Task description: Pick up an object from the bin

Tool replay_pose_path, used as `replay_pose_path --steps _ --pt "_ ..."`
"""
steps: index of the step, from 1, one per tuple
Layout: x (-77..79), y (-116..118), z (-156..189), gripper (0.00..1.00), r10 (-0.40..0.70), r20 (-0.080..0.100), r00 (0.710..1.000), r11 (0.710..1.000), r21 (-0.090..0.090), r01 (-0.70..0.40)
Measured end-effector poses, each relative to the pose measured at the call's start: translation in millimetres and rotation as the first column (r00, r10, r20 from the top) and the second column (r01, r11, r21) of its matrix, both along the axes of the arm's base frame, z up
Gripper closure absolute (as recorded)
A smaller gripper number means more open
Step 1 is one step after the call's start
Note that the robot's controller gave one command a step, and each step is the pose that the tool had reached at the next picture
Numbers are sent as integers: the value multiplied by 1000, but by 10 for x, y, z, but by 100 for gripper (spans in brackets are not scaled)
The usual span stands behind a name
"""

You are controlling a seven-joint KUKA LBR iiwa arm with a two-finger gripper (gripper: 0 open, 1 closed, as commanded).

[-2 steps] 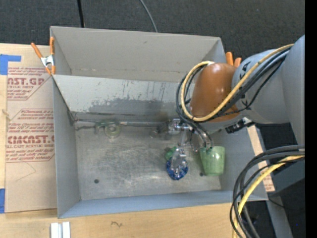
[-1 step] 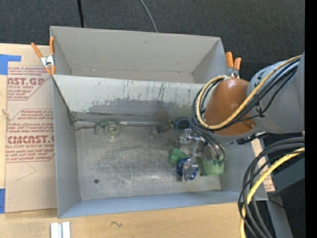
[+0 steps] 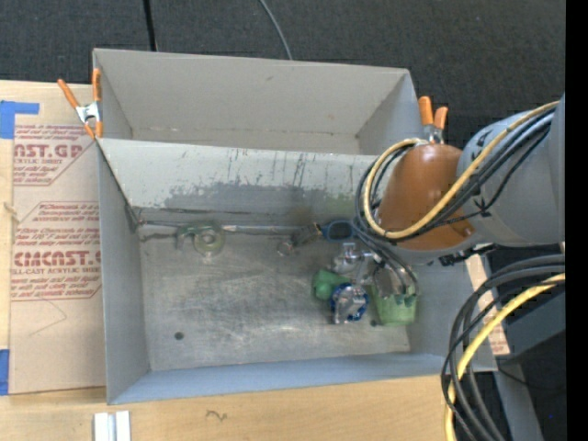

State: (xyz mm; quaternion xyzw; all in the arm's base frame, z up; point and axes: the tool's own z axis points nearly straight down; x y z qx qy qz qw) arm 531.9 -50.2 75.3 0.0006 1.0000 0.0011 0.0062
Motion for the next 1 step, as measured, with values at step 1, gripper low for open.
replay_pose_path --steps 1 --pt "55 -298 1825 100 222 -2 975 975 -6 -222"
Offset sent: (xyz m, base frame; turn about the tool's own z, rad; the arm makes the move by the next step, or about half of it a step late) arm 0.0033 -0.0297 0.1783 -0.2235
